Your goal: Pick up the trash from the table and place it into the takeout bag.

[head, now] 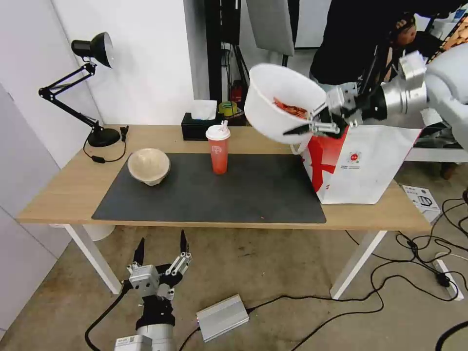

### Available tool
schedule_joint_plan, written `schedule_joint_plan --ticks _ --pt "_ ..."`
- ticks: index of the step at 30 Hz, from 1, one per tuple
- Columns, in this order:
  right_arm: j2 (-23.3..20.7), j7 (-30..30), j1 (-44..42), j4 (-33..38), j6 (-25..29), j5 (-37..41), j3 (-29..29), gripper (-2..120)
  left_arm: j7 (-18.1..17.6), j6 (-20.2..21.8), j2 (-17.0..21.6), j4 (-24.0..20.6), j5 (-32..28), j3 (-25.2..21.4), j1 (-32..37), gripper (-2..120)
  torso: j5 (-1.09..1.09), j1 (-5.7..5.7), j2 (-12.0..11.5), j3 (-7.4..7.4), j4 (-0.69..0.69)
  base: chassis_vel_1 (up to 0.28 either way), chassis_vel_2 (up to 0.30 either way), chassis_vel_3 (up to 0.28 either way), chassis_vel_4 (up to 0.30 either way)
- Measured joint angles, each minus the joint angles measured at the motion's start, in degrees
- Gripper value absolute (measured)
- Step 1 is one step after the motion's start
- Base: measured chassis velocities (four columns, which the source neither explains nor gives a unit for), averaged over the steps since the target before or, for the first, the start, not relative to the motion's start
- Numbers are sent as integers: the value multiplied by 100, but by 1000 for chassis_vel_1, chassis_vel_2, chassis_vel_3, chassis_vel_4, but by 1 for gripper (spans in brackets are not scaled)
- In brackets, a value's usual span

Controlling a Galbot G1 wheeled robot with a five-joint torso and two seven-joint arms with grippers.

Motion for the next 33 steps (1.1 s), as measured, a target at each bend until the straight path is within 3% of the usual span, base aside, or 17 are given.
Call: schedule_joint_plan --ticks 20,33 --pt "415 65 258 -1625 95 91 56 0 9 -114 -1 -22 27 -7 75 100 0 0 0 0 -1 0 0 0 0" --pt "603 89 82 -2446 165 99 467 0 0 -103 0 61 21 12 -18 100 0 0 1 0 -1 0 0 0 0"
